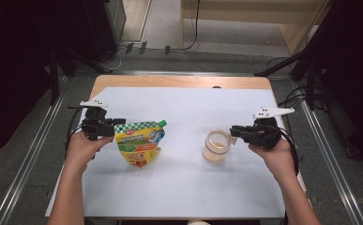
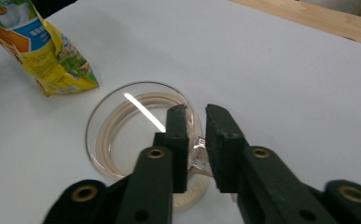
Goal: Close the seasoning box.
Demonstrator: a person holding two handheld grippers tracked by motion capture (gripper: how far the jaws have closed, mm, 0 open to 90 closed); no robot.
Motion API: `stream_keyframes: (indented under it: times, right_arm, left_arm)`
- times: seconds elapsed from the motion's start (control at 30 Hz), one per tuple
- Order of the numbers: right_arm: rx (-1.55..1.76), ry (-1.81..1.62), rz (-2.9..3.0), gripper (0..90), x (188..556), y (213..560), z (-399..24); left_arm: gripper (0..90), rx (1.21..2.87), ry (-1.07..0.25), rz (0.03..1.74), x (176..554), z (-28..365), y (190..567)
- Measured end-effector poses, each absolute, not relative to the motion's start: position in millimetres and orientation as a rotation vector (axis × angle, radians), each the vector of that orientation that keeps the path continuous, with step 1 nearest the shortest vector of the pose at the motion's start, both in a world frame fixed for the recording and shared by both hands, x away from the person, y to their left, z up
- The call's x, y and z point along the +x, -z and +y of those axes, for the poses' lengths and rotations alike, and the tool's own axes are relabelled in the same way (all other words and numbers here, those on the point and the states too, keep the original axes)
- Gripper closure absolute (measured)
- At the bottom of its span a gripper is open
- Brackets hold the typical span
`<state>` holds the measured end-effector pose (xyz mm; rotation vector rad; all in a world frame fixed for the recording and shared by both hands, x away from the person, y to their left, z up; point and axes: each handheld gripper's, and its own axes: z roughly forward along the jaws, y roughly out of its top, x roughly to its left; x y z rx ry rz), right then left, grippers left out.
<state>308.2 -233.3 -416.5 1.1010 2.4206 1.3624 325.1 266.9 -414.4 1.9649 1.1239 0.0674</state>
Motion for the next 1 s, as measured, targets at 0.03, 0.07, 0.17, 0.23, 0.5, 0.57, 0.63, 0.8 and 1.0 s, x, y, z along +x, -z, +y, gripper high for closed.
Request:
stream_keyframes:
  times: [0.03, 0.07, 0.17, 0.23, 0.5, 0.57, 0.63, 0.8, 1.0]
  right_arm:
    - [1.103, -1.361, 2.418, 72.6, 309, 417, -234]
    - [1.109, -1.348, 2.414, 70.2, 310, 418, -235]
    - [1.118, -1.335, 2.401, 66.3, 311, 421, -240]
    - [1.128, -1.329, 2.383, 62.4, 312, 422, -244]
    - [1.209, -1.361, 2.318, 52.7, 319, 434, -261]
    - [1.215, -1.374, 2.306, 49.6, 320, 437, -265]
    - [1.230, -1.375, 2.297, 48.0, 322, 440, -267]
    - [1.229, -1.366, 2.277, 43.3, 324, 448, -272]
    - [1.247, -1.303, 2.237, 39.9, 326, 460, -275]
  left_arm:
    - [41.6, 1.965, -0.069, 1.131, 325, 267, 414]
    - [41.6, 1.965, -0.070, 1.133, 325, 267, 415]
    - [41.6, 1.963, -0.070, 1.134, 325, 267, 415]
    - [41.5, 1.966, -0.070, 1.135, 325, 267, 415]
    - [41.3, 1.960, -0.093, 1.135, 324, 268, 415]
    - [41.2, 1.959, -0.095, 1.137, 324, 268, 415]
    - [41.1, 1.958, -0.097, 1.137, 324, 268, 415]
    - [41.0, 1.960, -0.102, 1.146, 324, 267, 416]
    - [41.0, 1.971, -0.102, 1.146, 324, 268, 417]
